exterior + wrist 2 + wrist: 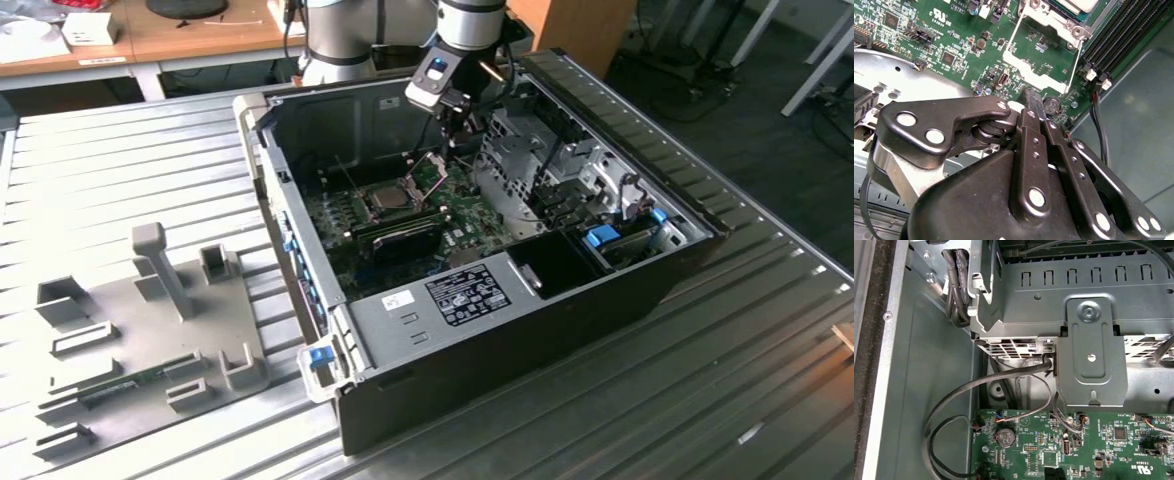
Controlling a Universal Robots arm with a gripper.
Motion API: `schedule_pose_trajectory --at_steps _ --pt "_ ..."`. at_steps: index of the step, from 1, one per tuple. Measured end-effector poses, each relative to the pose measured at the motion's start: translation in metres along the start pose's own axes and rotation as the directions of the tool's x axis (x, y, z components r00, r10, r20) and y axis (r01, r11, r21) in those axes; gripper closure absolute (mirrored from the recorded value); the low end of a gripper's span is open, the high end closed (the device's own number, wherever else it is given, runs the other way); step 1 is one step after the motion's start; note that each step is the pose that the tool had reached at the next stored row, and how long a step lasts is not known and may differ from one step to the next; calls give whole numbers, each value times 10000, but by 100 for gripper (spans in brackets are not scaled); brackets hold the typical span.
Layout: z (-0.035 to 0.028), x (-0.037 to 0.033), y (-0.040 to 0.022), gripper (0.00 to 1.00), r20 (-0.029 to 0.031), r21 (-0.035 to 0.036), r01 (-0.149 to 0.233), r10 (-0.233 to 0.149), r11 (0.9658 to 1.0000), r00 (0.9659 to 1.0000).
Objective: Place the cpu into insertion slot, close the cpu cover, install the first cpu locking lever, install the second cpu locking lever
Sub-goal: 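Close the cpu cover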
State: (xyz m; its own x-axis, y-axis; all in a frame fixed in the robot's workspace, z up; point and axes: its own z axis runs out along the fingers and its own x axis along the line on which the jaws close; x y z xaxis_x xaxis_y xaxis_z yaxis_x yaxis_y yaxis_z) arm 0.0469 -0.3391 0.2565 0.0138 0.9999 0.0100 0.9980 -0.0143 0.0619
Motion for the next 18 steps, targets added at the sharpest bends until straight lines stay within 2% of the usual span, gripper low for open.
schedule_pose_trajectory --at_steps 11,18 --pt "11 0 -14 90 -1 -9 1 -1 10000 10000" --pt "45 -1 -15 90 -1 -9 0 0 10000 10000"
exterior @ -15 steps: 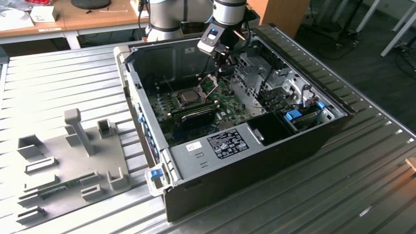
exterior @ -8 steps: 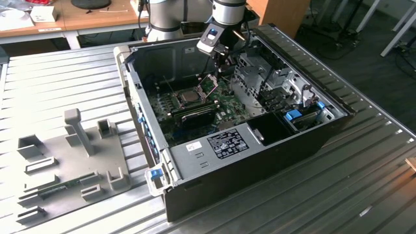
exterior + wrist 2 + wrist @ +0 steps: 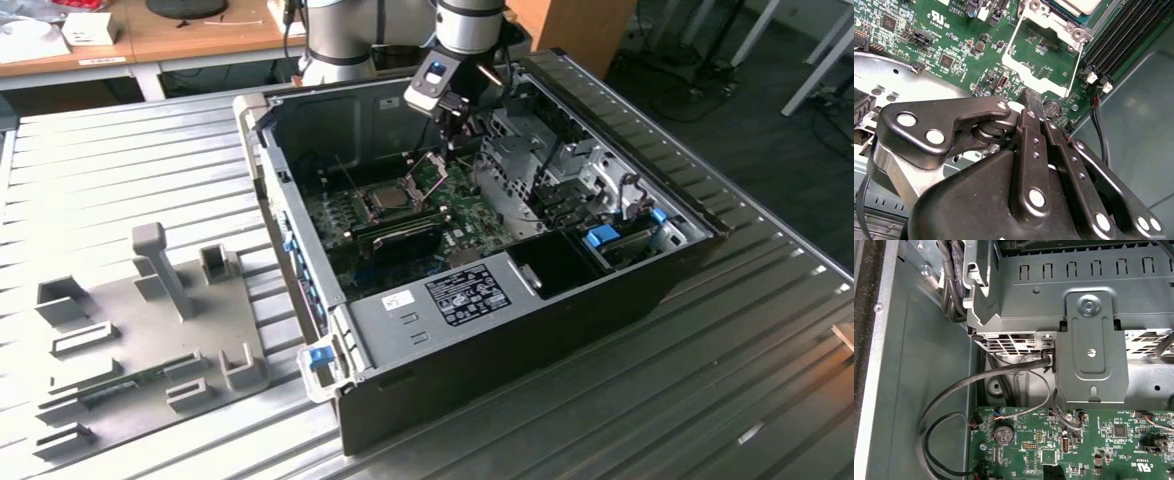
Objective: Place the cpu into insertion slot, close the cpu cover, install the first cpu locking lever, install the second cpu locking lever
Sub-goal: 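Close the cpu cover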
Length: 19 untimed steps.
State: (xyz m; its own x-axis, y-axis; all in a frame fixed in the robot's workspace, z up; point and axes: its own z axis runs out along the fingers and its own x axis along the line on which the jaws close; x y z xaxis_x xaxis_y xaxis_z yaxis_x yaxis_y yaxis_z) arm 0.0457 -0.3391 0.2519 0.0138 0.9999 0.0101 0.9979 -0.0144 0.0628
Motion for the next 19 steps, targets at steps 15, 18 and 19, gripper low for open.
schedule_pose_trajectory --at_steps 15,18,19 --pt "13 0 -8 90 1 -28 1 -1 10000 10000" --pt "9 0 -20 90 -1 -83 2 -2 10000 10000" --pt "8 0 -24 90 -1 -105 1 -2 9999 10000"
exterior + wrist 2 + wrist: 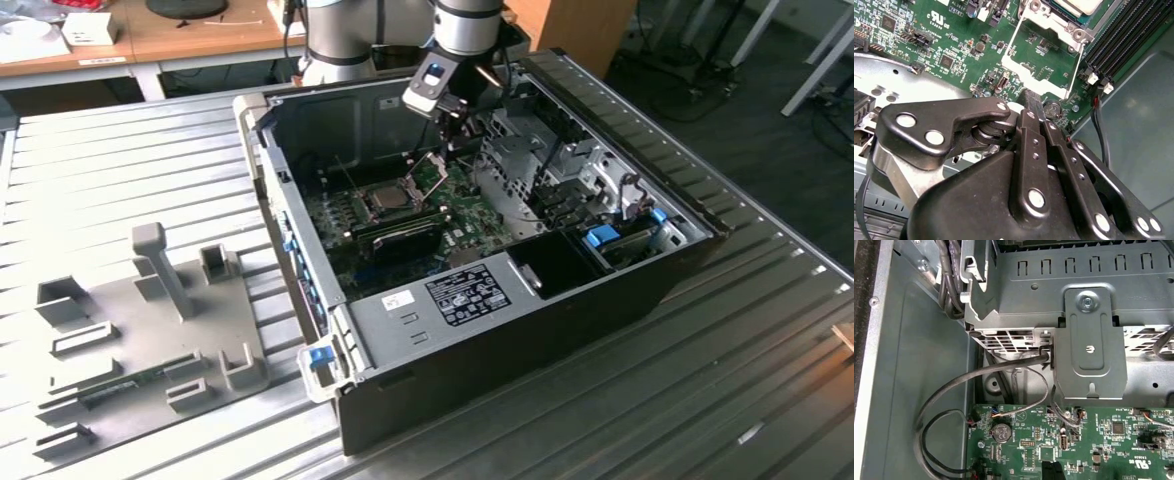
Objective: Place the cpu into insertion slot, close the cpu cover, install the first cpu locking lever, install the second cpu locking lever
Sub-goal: 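Close the cpu cover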
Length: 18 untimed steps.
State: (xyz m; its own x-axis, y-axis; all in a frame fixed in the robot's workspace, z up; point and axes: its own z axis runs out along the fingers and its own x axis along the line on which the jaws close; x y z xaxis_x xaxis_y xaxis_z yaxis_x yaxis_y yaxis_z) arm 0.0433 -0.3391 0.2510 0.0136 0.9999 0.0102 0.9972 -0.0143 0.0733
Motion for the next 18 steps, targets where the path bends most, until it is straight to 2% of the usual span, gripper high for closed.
schedule_pose_trajectory --at_steps 6,18 --pt "-18 0 -21 90 -1 -127 1 -1 9999 10000" --pt "-6 0 -4 90 0 -142 2 -2 9999 10000"
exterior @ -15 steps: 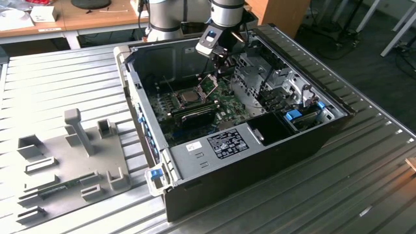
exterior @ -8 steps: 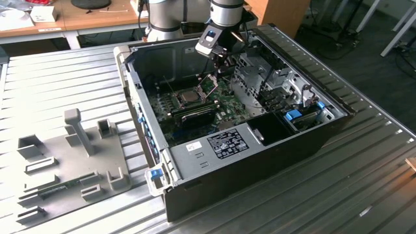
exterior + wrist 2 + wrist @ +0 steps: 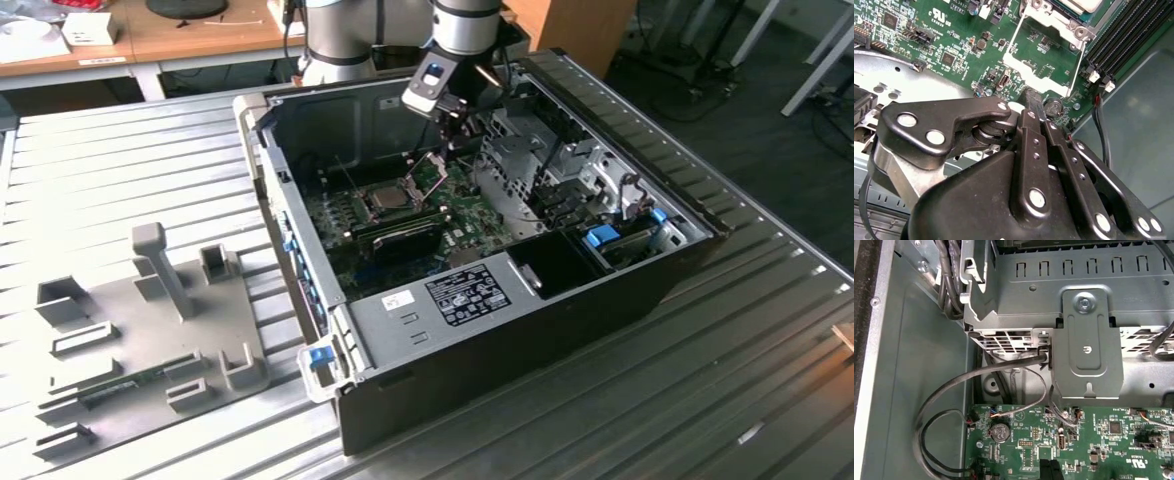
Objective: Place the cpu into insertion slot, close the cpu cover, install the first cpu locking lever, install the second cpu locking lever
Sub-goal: 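Close the cpu cover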
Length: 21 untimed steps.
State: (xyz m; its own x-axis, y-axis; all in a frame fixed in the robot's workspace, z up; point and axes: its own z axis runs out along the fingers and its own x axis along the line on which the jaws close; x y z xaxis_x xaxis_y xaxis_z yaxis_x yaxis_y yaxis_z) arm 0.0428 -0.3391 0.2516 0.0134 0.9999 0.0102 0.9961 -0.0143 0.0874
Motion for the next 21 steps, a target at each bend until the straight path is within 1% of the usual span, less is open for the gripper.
schedule_pose_trajectory --at_steps 2,6,17,18,19,20,21 --pt "14 0 0 90 0 0 -1 1 10000 10000" --pt "62 0 -3 90 8 19 0 0 10000 10000" --pt "65 -1 -3 90 21 22 2 -2 10000 10000" --pt "65 -1 -3 90 23 31 2 -2 10000 10000" --pt "66 0 -3 90 22 73 2 -2 10000 10000" --pt "68 0 -3 90 21 171 -1 0 9999 10000" --pt "70 0 -4 90 23 332 -3 2 9994 10000"
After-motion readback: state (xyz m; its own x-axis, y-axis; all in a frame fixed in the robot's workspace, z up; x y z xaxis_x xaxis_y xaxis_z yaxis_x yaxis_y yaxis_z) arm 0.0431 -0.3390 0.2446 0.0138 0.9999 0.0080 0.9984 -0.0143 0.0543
